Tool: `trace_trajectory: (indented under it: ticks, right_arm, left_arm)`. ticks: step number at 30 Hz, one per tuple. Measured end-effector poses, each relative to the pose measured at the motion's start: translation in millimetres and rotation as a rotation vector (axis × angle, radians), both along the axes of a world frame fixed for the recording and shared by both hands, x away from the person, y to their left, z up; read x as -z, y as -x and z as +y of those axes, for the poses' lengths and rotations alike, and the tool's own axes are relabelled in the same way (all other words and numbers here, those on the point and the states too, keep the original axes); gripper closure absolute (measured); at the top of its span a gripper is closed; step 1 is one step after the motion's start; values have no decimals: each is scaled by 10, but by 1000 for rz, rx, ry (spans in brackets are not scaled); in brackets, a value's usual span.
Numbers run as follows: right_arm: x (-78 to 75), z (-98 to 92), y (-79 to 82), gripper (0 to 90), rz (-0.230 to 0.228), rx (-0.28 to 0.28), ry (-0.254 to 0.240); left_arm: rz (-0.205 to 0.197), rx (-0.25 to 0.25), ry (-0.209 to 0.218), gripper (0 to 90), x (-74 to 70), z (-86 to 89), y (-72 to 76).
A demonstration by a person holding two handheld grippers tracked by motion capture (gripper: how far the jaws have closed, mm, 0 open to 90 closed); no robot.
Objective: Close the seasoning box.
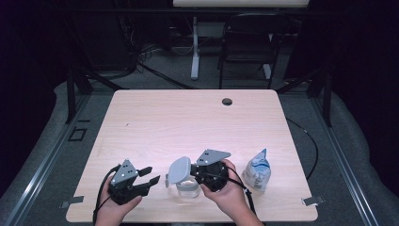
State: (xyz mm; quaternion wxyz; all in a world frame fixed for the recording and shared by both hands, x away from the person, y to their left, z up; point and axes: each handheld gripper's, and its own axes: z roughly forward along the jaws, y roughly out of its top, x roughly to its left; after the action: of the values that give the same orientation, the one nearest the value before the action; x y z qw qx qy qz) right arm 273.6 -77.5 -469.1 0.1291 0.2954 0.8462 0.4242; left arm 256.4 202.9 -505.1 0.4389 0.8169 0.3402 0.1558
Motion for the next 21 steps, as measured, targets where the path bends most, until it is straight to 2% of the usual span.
trace_trajectory:
  ticks: [21]
  right_arm:
    - [-40, 193, 11, 894, 3, -37, -24]
  left_arm:
    - [-2, 6, -5, 546, -3, -14, 3]
